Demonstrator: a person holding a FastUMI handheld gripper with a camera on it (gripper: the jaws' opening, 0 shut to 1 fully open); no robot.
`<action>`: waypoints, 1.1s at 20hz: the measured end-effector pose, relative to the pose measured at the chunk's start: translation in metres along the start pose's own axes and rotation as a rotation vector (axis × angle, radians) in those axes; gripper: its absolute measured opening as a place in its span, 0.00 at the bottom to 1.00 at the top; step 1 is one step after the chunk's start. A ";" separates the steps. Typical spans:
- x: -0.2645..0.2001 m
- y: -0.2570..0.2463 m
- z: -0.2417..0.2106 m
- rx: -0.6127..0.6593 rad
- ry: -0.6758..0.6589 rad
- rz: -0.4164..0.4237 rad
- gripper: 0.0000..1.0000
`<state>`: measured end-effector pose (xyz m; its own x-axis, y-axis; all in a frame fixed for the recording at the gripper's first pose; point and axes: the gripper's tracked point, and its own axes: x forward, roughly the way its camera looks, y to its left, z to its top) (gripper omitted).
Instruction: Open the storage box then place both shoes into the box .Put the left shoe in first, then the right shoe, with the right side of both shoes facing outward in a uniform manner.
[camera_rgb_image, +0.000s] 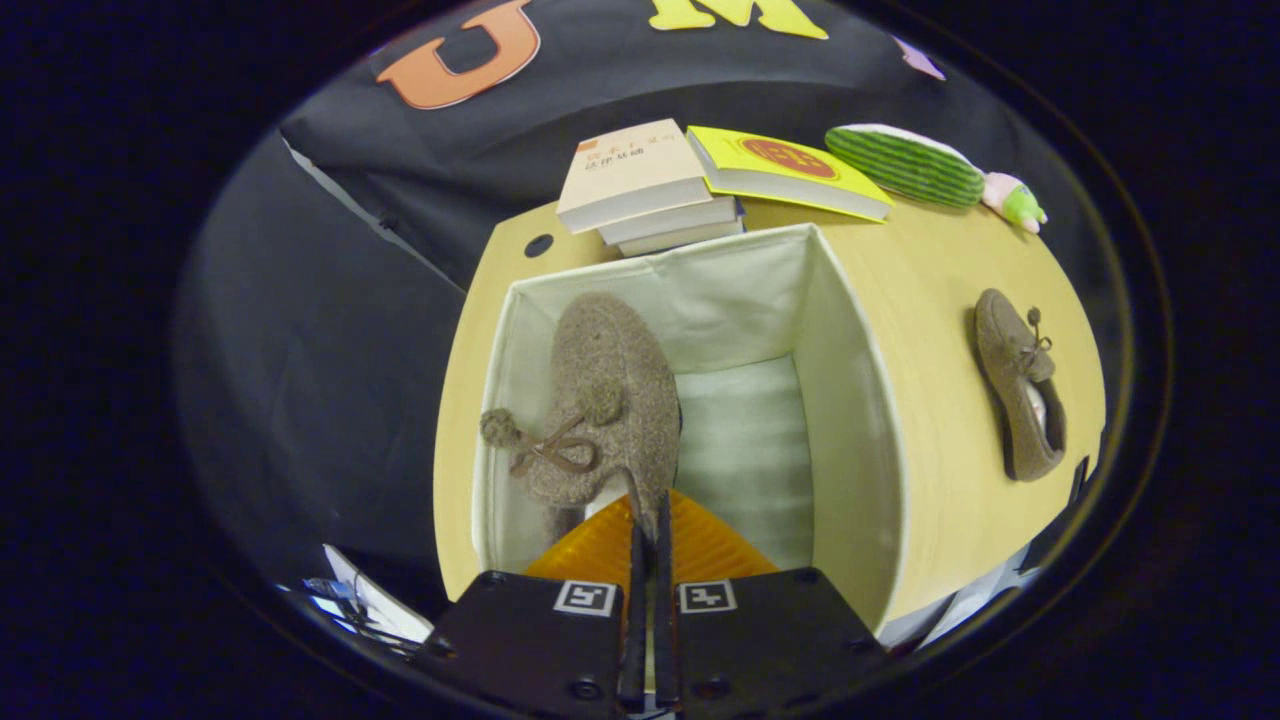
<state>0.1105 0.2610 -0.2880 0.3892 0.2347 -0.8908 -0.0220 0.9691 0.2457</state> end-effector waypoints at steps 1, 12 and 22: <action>-0.002 0.003 0.001 -0.017 -0.011 0.011 0.11; -0.089 -0.032 0.035 -0.221 -0.206 -0.104 1.00; -0.139 -0.153 0.064 -0.223 -0.192 -0.240 1.00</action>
<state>0.1190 0.0753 -0.1772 0.5728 0.0010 -0.8197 -0.1006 0.9925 -0.0691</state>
